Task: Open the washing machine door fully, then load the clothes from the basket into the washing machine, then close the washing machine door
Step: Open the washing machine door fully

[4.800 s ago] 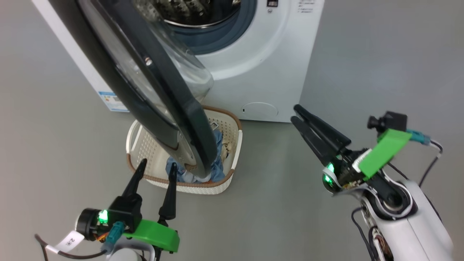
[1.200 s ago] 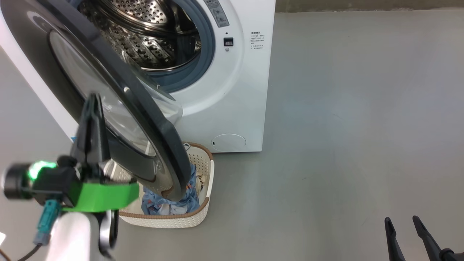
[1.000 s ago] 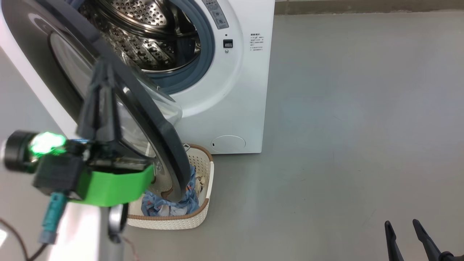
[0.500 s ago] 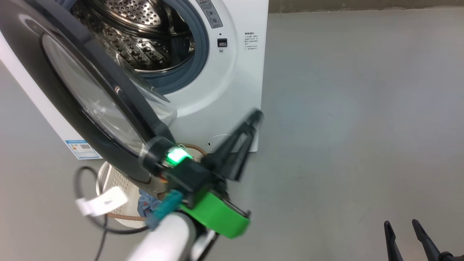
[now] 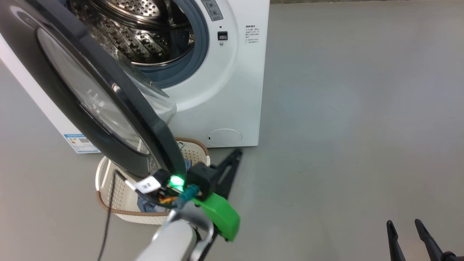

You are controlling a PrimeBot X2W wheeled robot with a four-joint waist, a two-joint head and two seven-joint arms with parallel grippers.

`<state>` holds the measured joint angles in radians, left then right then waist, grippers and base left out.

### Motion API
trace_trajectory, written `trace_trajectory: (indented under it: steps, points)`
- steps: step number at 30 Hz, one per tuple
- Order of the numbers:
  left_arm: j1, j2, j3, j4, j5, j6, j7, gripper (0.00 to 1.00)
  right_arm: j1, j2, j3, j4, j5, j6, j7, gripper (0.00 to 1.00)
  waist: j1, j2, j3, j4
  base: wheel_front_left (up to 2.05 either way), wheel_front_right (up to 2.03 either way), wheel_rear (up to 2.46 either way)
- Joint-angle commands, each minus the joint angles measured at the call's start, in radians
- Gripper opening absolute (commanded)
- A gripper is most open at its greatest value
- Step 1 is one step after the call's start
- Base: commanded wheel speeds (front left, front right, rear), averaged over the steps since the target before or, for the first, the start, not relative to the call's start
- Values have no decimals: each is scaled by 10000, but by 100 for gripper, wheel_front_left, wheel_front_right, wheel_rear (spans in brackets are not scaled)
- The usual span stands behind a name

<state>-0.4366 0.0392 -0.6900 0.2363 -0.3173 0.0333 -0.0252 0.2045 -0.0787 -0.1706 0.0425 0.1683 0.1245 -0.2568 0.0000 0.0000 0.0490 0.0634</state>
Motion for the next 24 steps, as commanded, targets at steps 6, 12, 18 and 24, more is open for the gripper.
trace_trajectory:
  steps: [6,12,18,24]
  points:
    - [-1037,320,938,984,138,524,-386,0,-303,-135,224,-219,-127,62,-49,100,0,0,31,-44,0,0,0]
    - [-1331,408,1178,1562,61,619,-590,0,-320,-118,208,-231,-135,62,-49,100,0,0,82,-53,0,0,0]
    - [-1486,419,1324,2044,-72,677,-815,0,-342,-115,185,-238,-144,62,-49,100,0,0,133,-52,0,0,0]
    - [-1541,413,1399,2406,-197,741,-936,0,-340,-113,160,-252,-169,62,-49,100,0,0,154,-37,0,0,0]
